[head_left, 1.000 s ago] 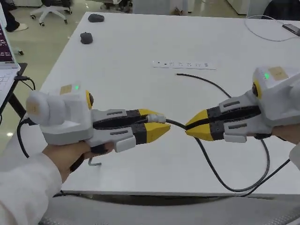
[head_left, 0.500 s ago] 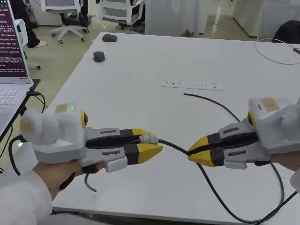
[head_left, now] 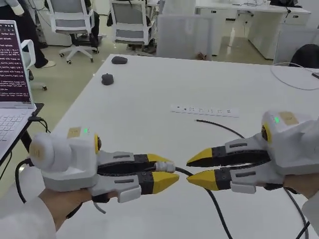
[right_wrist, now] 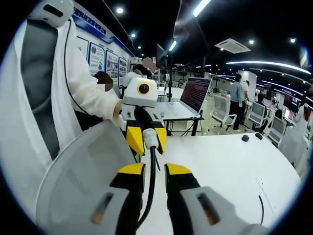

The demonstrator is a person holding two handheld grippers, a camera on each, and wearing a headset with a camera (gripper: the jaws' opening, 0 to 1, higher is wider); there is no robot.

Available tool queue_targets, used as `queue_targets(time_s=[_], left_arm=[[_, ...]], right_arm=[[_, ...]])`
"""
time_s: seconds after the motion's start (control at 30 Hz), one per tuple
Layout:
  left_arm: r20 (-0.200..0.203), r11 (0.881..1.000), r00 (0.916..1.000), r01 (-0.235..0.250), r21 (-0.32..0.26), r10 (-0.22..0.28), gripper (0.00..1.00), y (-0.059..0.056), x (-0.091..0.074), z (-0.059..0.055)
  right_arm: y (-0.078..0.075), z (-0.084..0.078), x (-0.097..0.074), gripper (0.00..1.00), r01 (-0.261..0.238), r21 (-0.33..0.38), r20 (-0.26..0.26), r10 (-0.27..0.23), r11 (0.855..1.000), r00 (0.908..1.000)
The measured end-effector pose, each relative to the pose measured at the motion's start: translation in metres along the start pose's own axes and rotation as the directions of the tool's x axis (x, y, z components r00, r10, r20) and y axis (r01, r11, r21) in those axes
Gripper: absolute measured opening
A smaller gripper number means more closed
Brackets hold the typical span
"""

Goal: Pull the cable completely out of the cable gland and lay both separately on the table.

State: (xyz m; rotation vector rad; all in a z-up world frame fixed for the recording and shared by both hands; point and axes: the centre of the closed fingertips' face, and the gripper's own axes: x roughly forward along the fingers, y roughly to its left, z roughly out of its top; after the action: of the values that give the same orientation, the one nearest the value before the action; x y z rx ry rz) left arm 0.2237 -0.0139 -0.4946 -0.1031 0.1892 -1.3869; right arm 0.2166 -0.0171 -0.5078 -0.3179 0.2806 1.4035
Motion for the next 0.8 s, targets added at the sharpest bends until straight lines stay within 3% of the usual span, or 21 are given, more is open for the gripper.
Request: queue_targets(time_s=[0.3, 0.6, 0.8], left_arm=[[0.018, 1.000, 0.9997, -0.019, 0.000, 0.019, 0.16, 0.0014, 0.0015, 0.0025], [0.022, 1.000, 0.9997, -0.013, -0.001, 0.013, 0.16, -0.0007, 0.0045, 0.0042], [0.032, 1.000, 0.9992, -0.026, -0.008, 0.026, 0.16, 0.0049, -0.0028, 0.0061]], right_arm=[[0.0044, 0.0062, 0.0079, 0.03, -0.046, -0.011, 0.018, 0.046, 0.999, 0.9988], [0.0044, 0.0053, 0.0045, 0.03, -0.033, -0.026, 0.023, 0.033, 0.999, 0.9992], [0.0001, -0.0013, -0.0002, 0.03, -0.013, -0.016, 0.016, 0.014, 1.000, 0.9998]])
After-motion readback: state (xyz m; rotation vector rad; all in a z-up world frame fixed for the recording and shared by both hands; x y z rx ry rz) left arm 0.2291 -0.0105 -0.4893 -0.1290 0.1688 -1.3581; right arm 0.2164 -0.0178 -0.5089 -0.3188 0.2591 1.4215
